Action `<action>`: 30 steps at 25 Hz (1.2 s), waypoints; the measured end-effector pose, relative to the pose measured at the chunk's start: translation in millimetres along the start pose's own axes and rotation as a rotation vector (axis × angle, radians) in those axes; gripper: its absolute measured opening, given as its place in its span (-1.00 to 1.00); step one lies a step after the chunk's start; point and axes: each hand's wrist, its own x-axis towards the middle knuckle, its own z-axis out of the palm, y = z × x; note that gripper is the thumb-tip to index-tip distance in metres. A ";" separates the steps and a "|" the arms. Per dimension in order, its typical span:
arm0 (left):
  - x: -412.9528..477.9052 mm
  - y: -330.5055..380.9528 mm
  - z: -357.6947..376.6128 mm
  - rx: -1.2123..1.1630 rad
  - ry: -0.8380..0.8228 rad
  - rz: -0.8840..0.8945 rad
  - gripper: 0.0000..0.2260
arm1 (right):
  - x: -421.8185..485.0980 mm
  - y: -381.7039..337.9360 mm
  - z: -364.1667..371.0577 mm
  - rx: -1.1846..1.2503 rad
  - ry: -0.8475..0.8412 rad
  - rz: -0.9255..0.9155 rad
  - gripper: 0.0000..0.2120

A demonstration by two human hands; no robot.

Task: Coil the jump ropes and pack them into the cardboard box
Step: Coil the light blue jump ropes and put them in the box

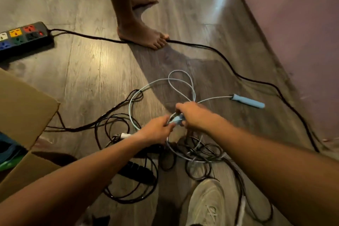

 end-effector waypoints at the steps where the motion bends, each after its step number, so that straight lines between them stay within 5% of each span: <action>1: -4.8 14.9 -13.7 -0.089 0.003 0.034 -0.83 | -11.4 9.7 -16.2 0.005 0.048 0.019 -0.74; 4: -31.4 68.9 -64.9 -0.199 -0.003 0.130 -0.78 | -56.2 34.1 -72.1 0.015 0.147 0.095 -0.77; 11: -106.5 185.3 -129.9 0.116 0.076 0.064 -0.82 | -206.2 0.6 -216.7 0.282 0.369 -0.036 -0.76; 16: -180.5 271.7 -161.9 0.177 0.319 0.197 -0.80 | -304.7 -63.0 -272.8 0.470 0.754 -0.145 -0.74; 22: -247.6 309.2 -177.1 0.258 0.499 0.113 -0.76 | -383.2 -103.7 -325.3 1.105 1.340 -0.113 -0.74; 27: -271.4 296.8 -138.5 -0.185 0.260 0.274 -0.79 | -384.4 -146.7 -329.8 1.238 1.190 -0.380 -0.73; 30: -267.9 295.1 -129.5 -0.231 0.313 0.367 -0.82 | -359.7 -150.7 -305.2 1.426 1.046 -0.455 -0.73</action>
